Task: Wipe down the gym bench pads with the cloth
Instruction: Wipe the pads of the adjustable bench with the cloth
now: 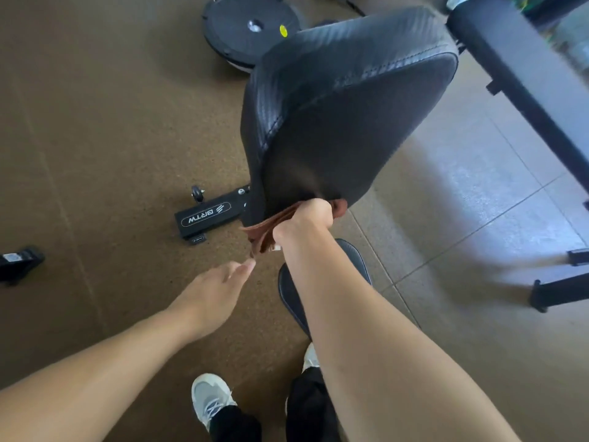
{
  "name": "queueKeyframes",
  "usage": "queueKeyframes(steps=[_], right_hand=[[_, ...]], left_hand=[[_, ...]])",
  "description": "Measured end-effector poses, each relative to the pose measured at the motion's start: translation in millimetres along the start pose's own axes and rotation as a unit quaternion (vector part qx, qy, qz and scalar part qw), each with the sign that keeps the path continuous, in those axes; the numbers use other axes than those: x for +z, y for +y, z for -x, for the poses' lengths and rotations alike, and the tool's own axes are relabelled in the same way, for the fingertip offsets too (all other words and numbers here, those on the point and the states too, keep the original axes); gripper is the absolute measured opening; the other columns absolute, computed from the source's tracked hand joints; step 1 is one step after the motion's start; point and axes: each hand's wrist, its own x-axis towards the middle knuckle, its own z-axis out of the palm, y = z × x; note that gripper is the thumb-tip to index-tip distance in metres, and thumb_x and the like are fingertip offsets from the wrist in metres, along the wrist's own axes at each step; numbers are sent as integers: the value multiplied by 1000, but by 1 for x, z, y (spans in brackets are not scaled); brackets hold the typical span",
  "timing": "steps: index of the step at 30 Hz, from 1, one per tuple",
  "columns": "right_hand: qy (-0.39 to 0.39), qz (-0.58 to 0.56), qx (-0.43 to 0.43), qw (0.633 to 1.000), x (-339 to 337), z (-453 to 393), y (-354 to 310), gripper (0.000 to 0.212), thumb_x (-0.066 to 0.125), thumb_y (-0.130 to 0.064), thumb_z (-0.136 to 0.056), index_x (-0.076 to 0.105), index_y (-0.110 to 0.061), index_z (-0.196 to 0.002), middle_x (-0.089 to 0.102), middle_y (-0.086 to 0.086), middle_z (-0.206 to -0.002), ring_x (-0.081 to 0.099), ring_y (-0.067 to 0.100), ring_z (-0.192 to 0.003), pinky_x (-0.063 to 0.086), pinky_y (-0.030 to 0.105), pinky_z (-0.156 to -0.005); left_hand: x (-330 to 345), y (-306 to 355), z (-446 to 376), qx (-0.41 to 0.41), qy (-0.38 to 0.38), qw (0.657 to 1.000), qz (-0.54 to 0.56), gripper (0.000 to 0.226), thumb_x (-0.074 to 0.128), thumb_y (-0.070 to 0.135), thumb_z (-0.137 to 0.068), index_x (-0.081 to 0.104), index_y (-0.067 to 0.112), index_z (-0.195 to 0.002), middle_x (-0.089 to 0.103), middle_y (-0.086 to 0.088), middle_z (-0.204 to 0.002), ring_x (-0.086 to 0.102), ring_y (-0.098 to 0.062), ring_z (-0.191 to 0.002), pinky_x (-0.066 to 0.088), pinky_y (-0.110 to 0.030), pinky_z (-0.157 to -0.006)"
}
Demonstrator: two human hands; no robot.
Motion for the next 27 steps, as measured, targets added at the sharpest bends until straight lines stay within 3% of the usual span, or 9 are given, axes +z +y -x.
queueKeyframes(steps=[3,5,8,11,18,20,22,25,27], right_hand=[[-85,-15,61,994,-23,21,-24,68,40,-58,-87,45,-36,-152,44,-7,-154,42,29,-141,27,55,-120],[-96,-10,16,995,-33,37,-44,47,37,-42,-99,52,-36,-143,49,-10,-131,48,23,-124,30,48,-114],[-85,-9,-84,993,-34,58,-73,41,38,-37,-110,48,-39,-150,55,-8,-123,52,20,-105,39,39,-102],[-110,-4,-175,978,-34,66,-83,45,31,-39,-113,34,-44,-158,48,-8,-151,49,22,-134,37,40,-111],[-114,58,-83,988,-44,-16,-102,41,40,-30,-111,44,-23,-151,53,9,-145,53,39,-127,38,70,-109],[-104,89,-75,988,-62,-45,-106,36,45,-21,-110,45,-15,-145,57,13,-137,59,44,-119,44,72,-101],[-84,104,-138,981,-82,-65,-109,38,46,-24,-110,46,-18,-148,61,9,-133,64,35,-113,51,60,-102],[-72,218,-360,904,-129,-75,-104,35,44,-26,-110,56,-27,-143,67,-10,-115,64,2,-95,52,25,-93],[-132,339,-453,814,-169,-85,-81,36,44,-33,-109,51,-42,-144,64,-14,-126,63,0,-106,48,24,-96]], left_hand=[[3,-3,-4,17,8,1000,-1,93,16,84,-77,51,29,-143,57,3,-144,52,-20,-133,38,-47,-113],[8,3,-6,31,9,999,-5,94,15,84,-76,51,30,-144,58,4,-142,54,-20,-130,40,-48,-111],[18,15,-8,72,22,997,-17,73,19,76,-93,55,31,-138,64,6,-133,58,-15,-124,44,-48,-108],[31,26,-16,107,29,994,-22,57,24,66,-100,59,31,-129,67,8,-125,61,-12,-118,47,-45,-104],[74,21,-38,79,15,996,-29,50,28,57,-104,60,26,-126,66,6,-124,61,-17,-119,47,-45,-102],[93,11,-44,59,4,997,-50,42,31,53,-105,60,28,-124,65,7,-123,60,-16,-115,48,-43,-99],[110,6,-48,49,8,996,-80,32,38,47,-106,58,32,-126,62,10,-127,58,-14,-115,48,-38,-96],[133,10,-58,55,18,992,-113,33,48,35,-104,52,34,-137,56,9,-139,56,-15,-123,47,-36,-100],[146,18,-69,71,32,987,-141,41,51,31,-104,46,33,-144,48,8,-148,51,-16,-130,45,-34,-101]])
